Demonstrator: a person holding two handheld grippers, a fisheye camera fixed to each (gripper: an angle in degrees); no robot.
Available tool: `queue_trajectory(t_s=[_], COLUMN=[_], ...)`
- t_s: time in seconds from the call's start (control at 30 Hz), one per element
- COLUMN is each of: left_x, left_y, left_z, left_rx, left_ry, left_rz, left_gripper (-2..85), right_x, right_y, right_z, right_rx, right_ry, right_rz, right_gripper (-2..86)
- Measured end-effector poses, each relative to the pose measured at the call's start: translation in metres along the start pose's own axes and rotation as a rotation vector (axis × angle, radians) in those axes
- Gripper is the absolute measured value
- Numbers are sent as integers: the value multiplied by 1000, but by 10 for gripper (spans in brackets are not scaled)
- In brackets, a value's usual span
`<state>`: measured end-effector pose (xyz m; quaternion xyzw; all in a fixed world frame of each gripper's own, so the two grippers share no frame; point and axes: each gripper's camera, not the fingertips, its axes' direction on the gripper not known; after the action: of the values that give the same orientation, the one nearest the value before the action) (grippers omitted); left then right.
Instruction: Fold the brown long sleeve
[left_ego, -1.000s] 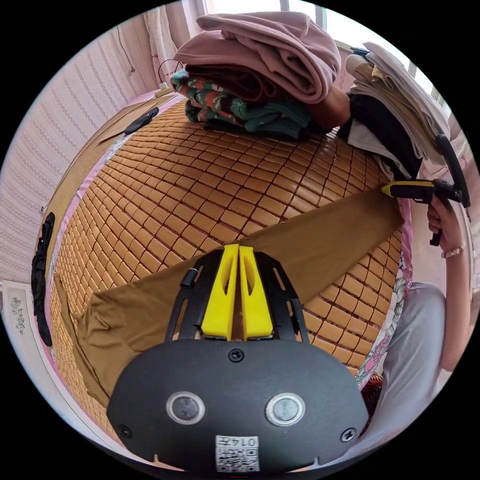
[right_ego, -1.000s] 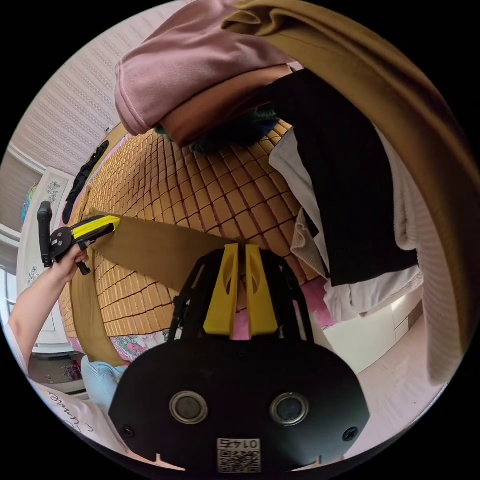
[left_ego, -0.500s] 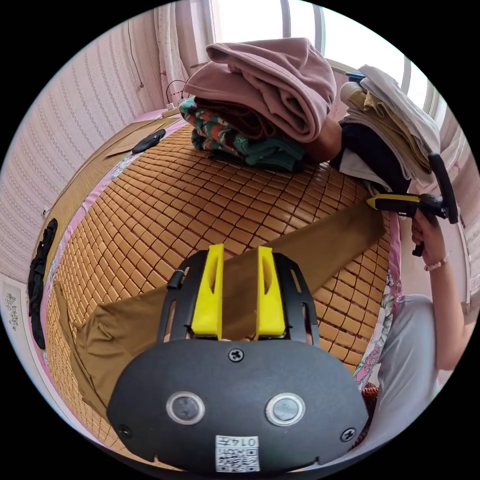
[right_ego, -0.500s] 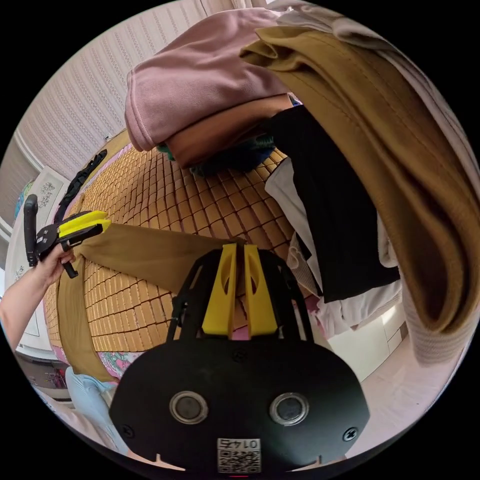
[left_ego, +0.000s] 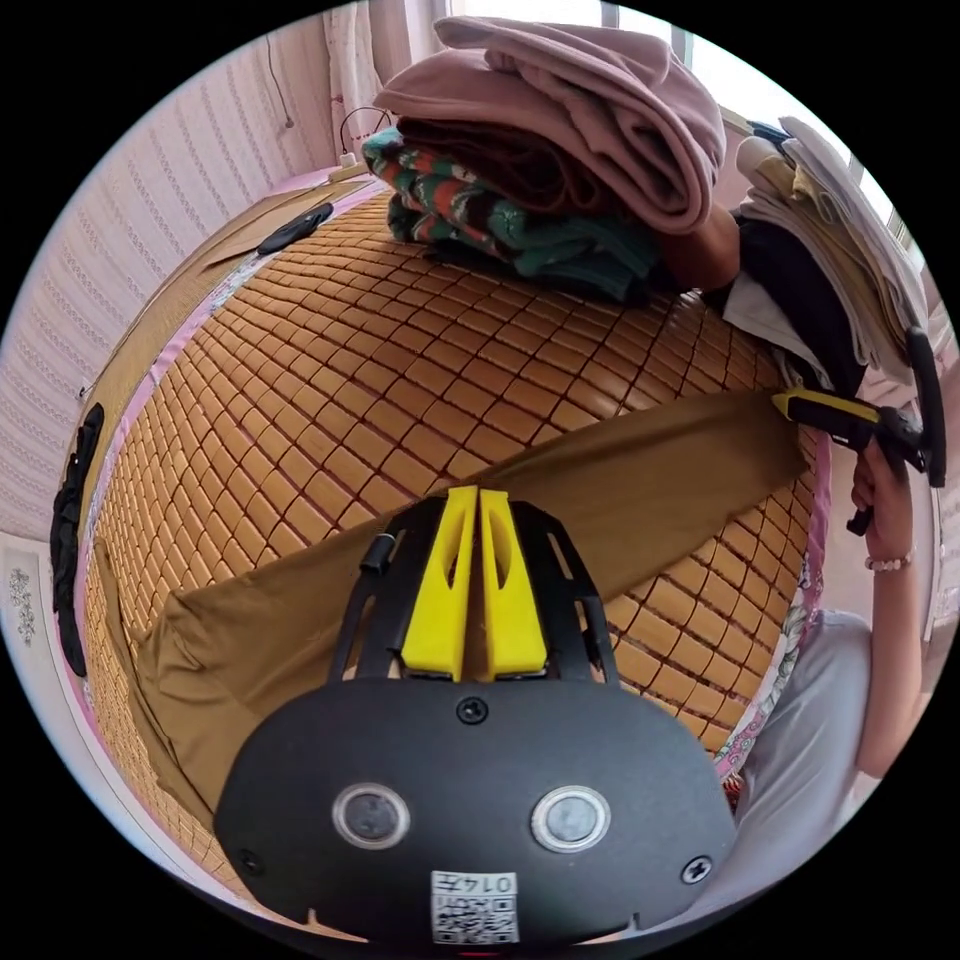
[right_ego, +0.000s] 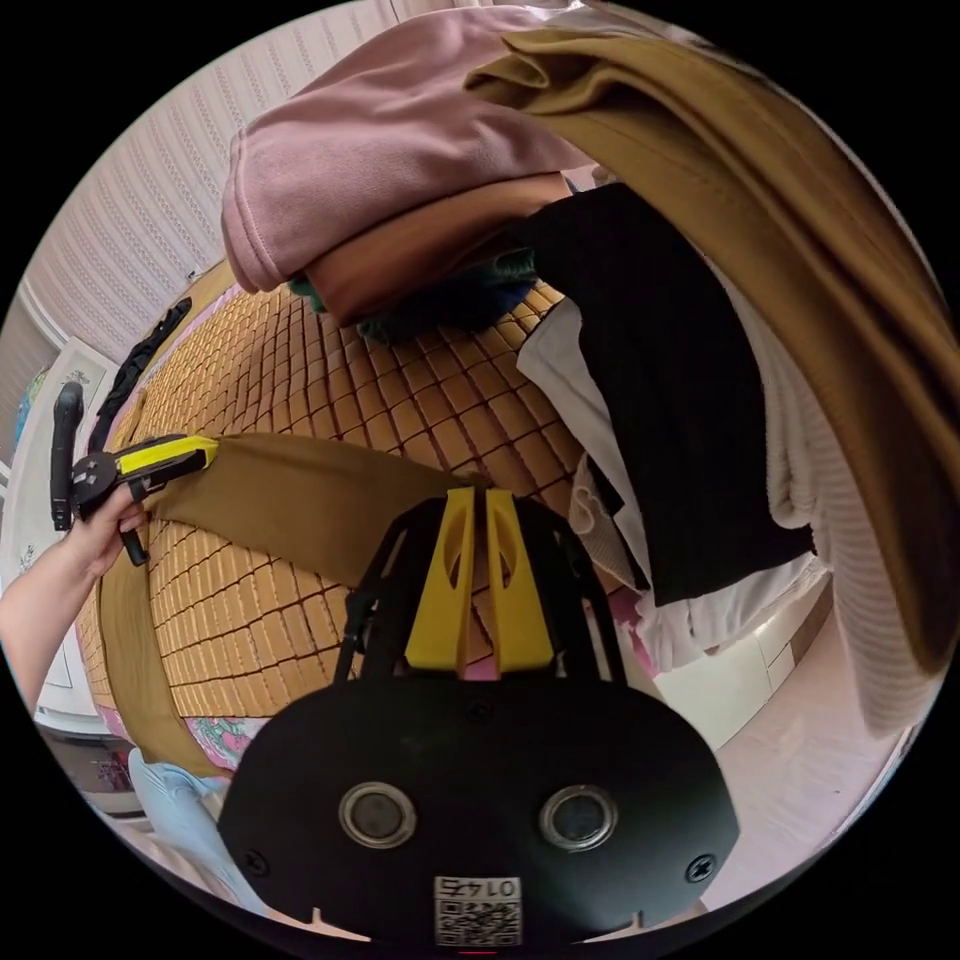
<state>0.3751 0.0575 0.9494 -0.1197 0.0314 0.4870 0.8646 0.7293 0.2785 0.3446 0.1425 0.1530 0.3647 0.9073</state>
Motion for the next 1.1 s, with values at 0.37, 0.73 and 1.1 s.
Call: queue_trajectory(t_s=[0.37,0.73,1.1], left_x=[15,47,18], left_y=[35,65,121], left_z=[-96,-82,-157], left_rx=[149,33,221], left_ry=[41,77,167], left_rz=[56,87,25], left_gripper=[40,14,0], right_x=[-39,-58,-106], right_y=[2,-5,-39], right_z=[-28,-39,4], right_rx=[133,180,-56], right_ry=[174,189,-27], right_rz=[-21,16,-174], right_gripper=[66,20,-9])
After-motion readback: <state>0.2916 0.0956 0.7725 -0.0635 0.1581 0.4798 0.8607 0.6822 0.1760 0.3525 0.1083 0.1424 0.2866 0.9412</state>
